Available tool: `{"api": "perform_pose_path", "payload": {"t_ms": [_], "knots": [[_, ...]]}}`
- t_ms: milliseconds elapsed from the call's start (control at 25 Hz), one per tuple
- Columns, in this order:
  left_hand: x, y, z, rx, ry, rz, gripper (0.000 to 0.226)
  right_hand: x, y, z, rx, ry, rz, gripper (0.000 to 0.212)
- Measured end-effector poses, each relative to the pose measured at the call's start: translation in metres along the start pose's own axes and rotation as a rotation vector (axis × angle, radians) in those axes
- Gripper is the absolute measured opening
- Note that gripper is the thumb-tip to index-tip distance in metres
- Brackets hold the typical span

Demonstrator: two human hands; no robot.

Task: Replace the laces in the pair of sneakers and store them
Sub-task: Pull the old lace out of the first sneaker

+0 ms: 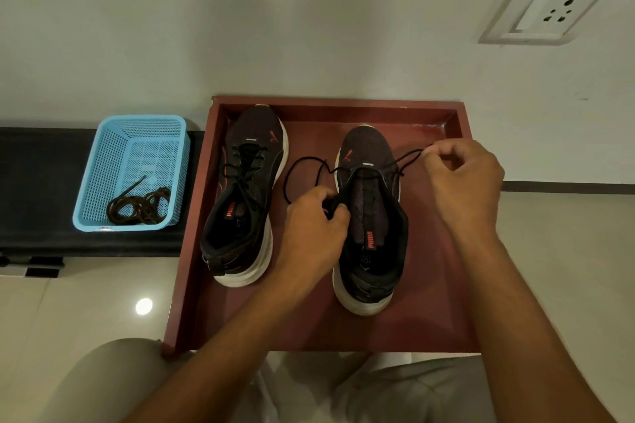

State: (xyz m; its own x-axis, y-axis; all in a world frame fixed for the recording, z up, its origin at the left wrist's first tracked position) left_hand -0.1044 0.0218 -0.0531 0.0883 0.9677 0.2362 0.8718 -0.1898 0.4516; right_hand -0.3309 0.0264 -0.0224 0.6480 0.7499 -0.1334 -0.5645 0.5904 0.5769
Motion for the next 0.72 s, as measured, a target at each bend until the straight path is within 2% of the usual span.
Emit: {"api": "perform_pose_path", "payload": {"t_ms": [80,160,280,360,440,480,600,720], "knots": [[0.000,0.001,-0.001,0.002,-0.003,0.001,0.010,-0.001,0.008,-0.002,0.056,-0.057,-0.072,0.013],[0.001,0.002,-0.001,0.017,0.002,0.008,0.009,-0.003,0.011,-0.008,0.142,-0.096,-0.075,0.014],[-0.001,0.001,0.001,0.012,0.015,0.009,0.006,0.002,-0.001,-0.020,0.243,-0.170,0.094,0.018],[-0.001,0.002,0.000,0.011,0.018,0.006,0.004,0.011,-0.009,-0.013,0.272,-0.102,0.164,0.029],[-0.003,0.002,-0.002,0.059,0.022,0.025,0.014,0.021,-0.010,0.003,0.215,-0.036,0.141,0.039],[-0.005,0.003,-0.003,0.076,0.014,0.035,0.018,0.026,-0.010,0.010,0.160,-0.034,0.134,0.036],[-0.019,0.008,-0.008,-0.003,-0.110,-0.037,0.015,0.037,-0.020,0.014,0.116,-0.087,0.219,0.022],[-0.042,0.006,-0.016,-0.216,-0.299,-0.085,0.018,0.039,-0.027,0.005,0.161,-0.106,0.270,0.016]]}}
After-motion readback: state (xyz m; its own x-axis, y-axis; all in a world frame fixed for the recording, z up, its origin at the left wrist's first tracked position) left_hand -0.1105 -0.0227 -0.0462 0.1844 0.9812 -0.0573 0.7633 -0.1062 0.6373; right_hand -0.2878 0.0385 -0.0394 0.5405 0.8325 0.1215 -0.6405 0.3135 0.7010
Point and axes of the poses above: each hand's wrist, its own x-axis away from the middle knuckle, its own y-axis out of the back of the hand, z = x × y, the point moved 5 cm from there along -x, towards the middle knuckle, and after that the axes turned 3 degrees about -z, right-handed, at the moved point
